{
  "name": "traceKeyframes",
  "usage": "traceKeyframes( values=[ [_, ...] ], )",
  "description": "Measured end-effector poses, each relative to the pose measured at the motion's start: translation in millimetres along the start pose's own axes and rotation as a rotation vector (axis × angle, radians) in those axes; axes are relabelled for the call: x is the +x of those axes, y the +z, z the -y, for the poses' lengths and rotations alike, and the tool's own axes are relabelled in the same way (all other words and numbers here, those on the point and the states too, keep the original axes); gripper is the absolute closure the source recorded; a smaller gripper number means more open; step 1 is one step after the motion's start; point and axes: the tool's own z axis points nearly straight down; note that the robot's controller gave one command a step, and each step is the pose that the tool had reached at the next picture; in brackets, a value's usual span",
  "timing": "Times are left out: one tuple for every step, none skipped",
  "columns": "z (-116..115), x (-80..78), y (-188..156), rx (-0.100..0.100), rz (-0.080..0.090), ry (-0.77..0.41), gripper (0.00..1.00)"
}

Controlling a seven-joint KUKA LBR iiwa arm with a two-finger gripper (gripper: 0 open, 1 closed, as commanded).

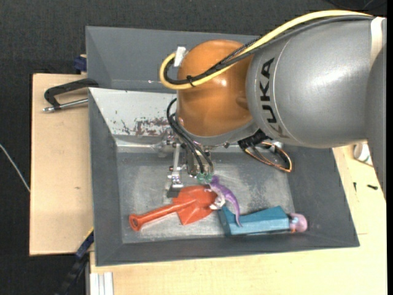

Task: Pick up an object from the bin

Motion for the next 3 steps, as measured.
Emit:
traceKeyframes(
  values=[
    [14,10.6,29,-0.003,0.008,-0.091,0.0],
    [56,6.1,78,0.0,0.0,-0.109,0.0],
    [51,18.0,126,-0.001,-0.001,-0.037,1.0]
  ],
)
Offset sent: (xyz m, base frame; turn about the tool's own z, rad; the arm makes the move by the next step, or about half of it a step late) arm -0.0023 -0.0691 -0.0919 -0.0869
